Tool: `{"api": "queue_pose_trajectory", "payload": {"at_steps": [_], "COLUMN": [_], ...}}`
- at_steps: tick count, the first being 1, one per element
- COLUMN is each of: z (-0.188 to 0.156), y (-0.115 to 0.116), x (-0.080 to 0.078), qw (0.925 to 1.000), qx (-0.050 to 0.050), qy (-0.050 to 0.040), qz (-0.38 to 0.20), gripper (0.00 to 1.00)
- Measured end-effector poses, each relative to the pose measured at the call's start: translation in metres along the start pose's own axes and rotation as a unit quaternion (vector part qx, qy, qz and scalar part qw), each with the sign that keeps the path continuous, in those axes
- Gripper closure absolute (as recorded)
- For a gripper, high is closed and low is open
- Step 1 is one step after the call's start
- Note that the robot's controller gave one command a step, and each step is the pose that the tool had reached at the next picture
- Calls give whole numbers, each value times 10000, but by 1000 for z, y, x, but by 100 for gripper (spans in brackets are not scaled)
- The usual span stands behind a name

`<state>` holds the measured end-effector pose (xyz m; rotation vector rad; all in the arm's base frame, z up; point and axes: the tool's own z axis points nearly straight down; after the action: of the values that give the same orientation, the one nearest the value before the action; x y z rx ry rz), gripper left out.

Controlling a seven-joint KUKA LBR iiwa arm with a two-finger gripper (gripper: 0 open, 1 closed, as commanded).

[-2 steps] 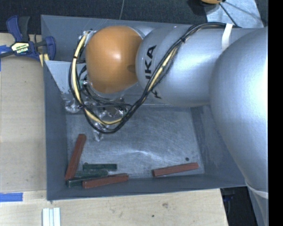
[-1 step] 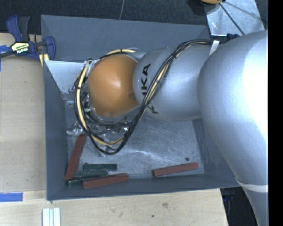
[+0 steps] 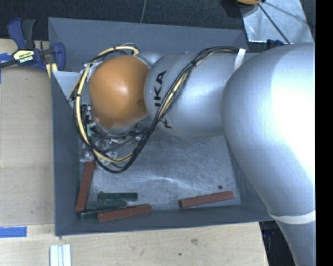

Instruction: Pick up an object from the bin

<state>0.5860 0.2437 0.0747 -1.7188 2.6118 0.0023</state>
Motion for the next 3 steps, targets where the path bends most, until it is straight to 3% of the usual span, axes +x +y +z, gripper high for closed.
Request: {"api": "queue_pose_trajectory", "payload": {"at_steps": [3], "z": [0], "y": [0], "x": [0], "qw": [10000], "qx": [-8], "qy": [12], "qz": [12], "gripper": [100]}}
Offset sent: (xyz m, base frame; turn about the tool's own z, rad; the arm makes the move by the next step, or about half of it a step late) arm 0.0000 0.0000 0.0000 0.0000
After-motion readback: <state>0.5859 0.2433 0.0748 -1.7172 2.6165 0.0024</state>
